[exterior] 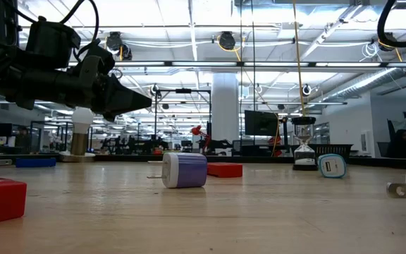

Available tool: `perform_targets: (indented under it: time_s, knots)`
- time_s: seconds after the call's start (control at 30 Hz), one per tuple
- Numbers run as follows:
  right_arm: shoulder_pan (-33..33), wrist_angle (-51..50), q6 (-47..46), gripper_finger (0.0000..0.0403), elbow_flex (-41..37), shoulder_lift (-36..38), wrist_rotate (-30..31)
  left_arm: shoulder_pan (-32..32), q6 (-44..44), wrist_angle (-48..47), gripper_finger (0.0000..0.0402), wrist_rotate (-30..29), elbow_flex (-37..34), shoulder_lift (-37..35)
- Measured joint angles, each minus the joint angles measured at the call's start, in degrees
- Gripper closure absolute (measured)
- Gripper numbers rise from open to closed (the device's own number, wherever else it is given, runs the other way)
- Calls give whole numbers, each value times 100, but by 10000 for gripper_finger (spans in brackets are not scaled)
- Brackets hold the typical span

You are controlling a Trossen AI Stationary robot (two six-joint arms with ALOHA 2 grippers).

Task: Pick & Place Office items
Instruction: Put the white digital clock into the blue bin, then put the violet charger adapter into the black bin

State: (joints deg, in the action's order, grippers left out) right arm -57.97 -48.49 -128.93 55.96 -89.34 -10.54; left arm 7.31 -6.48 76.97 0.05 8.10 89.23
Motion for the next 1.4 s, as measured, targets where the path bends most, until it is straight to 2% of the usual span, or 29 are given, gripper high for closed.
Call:
perform_targets:
  time_s: [0.37,0.67,0.93,1.23,1.4]
  knots:
    - [-1,-79,454,394,267,0,-31,0,9,0,360,0,0,0]
    - [62,-1490,1145,394,811,7,61,0,23,0,360,0,0,0]
    - [370,-1611,3029,394,992,7,1177,0,28,61,360,0,0,2]
    - [787,-1534,4467,394,999,11,1590,4,26,406,360,-2,2,2]
    - [935,-1218,5149,394,999,13,2186,4,26,420,360,-7,11,2]
